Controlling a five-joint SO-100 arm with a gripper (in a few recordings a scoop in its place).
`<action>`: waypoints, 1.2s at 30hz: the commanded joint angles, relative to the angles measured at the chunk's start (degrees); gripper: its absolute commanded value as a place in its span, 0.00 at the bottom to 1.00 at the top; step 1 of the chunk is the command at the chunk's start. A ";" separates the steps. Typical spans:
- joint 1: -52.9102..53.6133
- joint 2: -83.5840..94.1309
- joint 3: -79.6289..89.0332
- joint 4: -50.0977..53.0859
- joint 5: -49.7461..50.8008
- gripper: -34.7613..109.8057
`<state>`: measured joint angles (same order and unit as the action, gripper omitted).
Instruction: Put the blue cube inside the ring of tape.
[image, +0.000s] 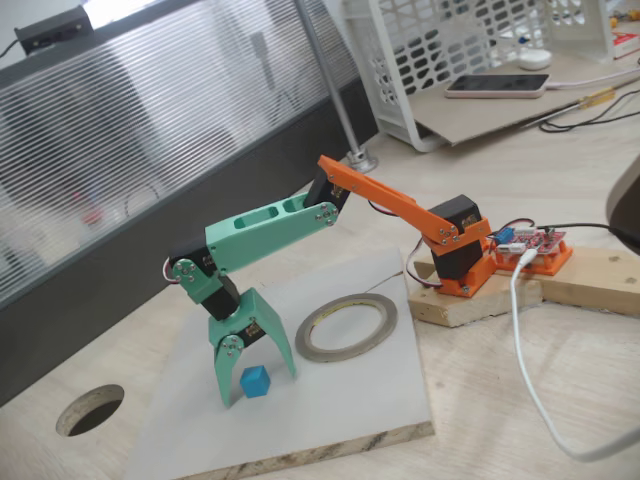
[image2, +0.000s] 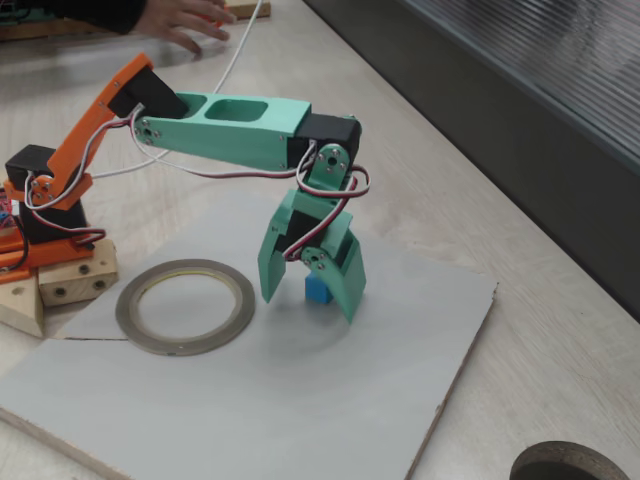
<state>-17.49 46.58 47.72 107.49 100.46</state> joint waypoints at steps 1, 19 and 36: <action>-0.26 1.23 0.00 0.53 0.26 0.74; -0.70 1.23 -0.09 0.44 0.62 0.74; -0.18 6.68 -0.18 -12.39 0.09 0.41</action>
<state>-17.31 49.75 47.46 98.35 100.28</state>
